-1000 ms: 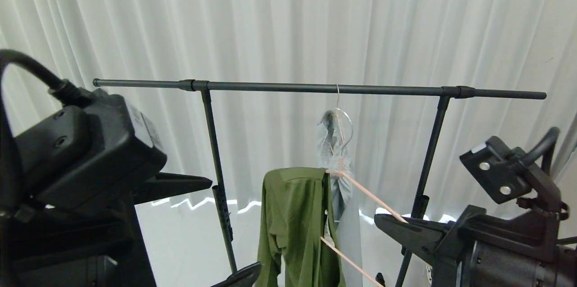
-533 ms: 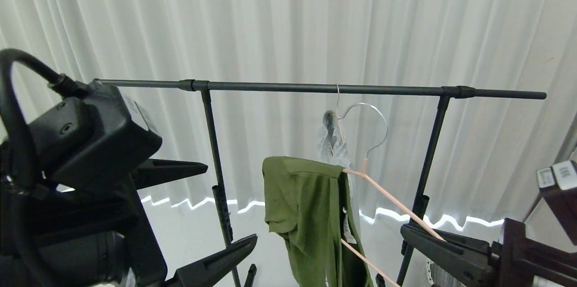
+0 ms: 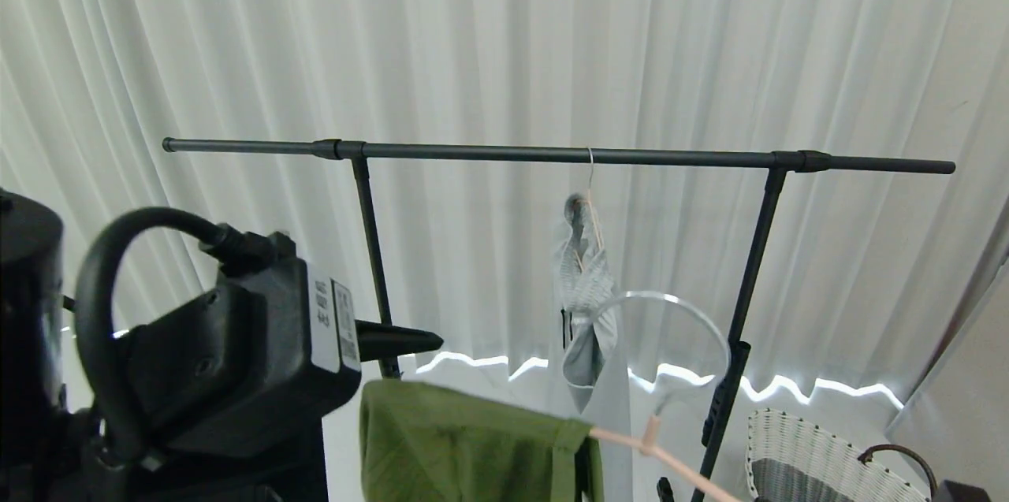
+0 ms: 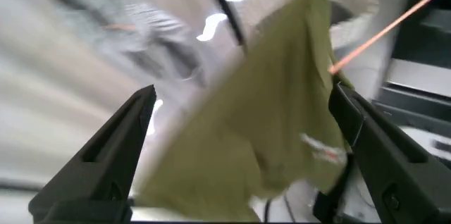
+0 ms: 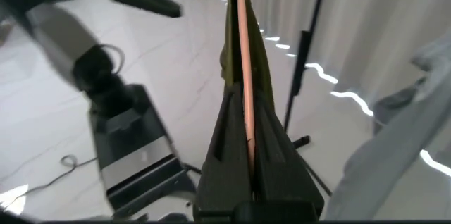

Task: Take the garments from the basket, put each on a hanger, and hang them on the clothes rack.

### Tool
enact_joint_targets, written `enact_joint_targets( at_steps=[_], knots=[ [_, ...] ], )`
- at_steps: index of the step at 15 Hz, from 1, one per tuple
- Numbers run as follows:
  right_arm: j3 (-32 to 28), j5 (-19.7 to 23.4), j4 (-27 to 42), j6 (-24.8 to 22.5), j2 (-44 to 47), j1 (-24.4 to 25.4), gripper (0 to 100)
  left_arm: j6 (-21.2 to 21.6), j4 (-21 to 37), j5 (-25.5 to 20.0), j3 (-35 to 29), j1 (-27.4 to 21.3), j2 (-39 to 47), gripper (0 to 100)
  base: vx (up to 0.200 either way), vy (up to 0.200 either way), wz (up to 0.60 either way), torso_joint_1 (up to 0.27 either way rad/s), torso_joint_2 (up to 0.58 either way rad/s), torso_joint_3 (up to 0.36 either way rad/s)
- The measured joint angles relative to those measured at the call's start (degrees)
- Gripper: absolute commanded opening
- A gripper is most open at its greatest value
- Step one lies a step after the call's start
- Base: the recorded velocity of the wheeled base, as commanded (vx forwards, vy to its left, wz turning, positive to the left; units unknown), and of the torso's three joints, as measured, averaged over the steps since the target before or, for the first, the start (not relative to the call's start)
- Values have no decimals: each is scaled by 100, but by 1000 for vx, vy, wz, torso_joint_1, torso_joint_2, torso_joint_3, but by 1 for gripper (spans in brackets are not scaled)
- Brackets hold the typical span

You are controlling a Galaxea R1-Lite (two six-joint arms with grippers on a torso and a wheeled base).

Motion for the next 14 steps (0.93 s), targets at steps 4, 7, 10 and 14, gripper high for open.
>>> enact_joint_targets(
  at_steps=[4, 7, 10, 14],
  knots=[
    [129, 83, 0, 34, -116, 411, 0, 393, -79, -1037, 218, 2, 121, 100, 0, 0, 0, 0, 0, 0],
    [168, 200, -2, 37, -141, 494, 0, 584, -79, -1365, 325, 2, 217, 100, 0, 0, 0, 0, 0, 0],
    [197, 246, 0, 37, -168, 541, 0, 633, -94, -1613, 361, 0, 435, 0, 0, 0, 0, 0, 0, 0],
    [201, 247, 2, 34, -185, 551, 0, 666, -96, -1666, 430, 2, 529, 0, 0, 0, 0, 0, 0, 0]
  ],
)
